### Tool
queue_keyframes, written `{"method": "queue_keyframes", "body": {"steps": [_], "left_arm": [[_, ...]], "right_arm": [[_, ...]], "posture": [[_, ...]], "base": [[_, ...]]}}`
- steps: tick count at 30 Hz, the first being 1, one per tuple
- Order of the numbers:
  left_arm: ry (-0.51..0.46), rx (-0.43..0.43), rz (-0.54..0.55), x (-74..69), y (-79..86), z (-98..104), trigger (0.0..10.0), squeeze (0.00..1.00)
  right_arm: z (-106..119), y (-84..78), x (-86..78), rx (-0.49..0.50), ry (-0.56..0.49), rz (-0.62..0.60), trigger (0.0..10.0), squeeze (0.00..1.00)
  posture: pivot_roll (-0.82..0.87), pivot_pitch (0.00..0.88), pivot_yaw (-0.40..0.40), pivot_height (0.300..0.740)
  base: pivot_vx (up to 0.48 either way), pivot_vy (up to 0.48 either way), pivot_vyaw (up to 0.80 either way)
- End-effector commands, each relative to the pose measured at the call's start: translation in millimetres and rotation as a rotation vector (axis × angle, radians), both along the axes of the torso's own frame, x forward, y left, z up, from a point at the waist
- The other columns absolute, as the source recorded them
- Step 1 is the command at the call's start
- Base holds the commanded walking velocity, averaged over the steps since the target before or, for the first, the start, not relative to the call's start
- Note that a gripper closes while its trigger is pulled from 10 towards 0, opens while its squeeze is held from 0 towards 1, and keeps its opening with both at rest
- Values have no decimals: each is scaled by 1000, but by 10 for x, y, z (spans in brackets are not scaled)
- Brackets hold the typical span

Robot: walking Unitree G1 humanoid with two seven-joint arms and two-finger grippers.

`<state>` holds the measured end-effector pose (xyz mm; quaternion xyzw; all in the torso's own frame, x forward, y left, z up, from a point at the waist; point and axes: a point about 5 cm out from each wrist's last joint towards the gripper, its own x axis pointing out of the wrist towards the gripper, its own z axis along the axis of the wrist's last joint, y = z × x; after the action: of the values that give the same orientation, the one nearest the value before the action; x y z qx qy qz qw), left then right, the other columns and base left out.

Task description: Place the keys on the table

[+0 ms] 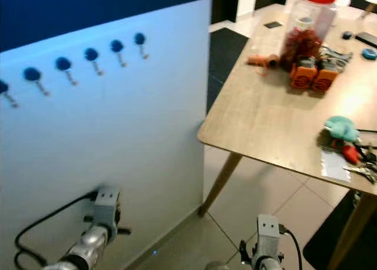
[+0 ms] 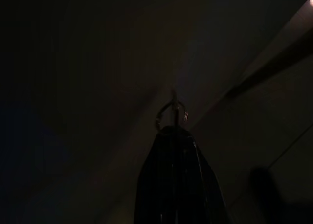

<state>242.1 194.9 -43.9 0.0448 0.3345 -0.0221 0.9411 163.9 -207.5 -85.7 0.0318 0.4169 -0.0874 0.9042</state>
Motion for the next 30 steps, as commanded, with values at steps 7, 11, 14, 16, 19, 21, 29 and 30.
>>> {"method": "queue_keyframes", "body": {"steps": [7, 11, 14, 16, 19, 21, 29, 30], "left_arm": [[27, 5, 0, -93, 28, -60, 10000, 0], [27, 5, -2, -95, 29, -60, 10000, 0], [29, 5, -2, -101, 35, -63, 10000, 0], [29, 6, -1, -103, 38, -64, 10000, 0], [29, 5, 0, -107, 42, -65, 10000, 0], [33, -2, 1, -115, 41, -71, 10000, 0], [30, -5, 6, -131, 38, -79, 10000, 0], [28, -8, 9, -133, 38, -80, 10000, 0]], "right_arm": [[-32, 45, -55, 16, 18, -1, 10000, 0], [-34, 47, -58, 16, 19, 2, 10000, 0], [-36, 49, -62, 16, 20, 4, 10000, 0], [-37, 51, -64, 16, 21, 7, 10000, 0], [-39, 53, -68, 16, 22, 10, 10000, 0], [-41, 59, -71, 15, 24, 16, 10000, 0], [-43, 71, -70, 12, 28, 32, 10000, 0], [-43, 73, -68, 12, 28, 34, 10000, 0]], "posture": [[1, 29, 22, 740], [2, 29, 21, 740], [2, 29, 20, 740], [2, 28, 19, 740], [2, 30, 19, 740], [2, 30, 17, 740], [3, 31, 14, 740], [3, 31, 14, 740]], "base": [[0, 0, -800], [0, 0, -800], [0, 0, -800], [0, 0, -800], [0, 0, -800], [0, 0, -800], [0, 0, -800], [0, 0, -800]]}}
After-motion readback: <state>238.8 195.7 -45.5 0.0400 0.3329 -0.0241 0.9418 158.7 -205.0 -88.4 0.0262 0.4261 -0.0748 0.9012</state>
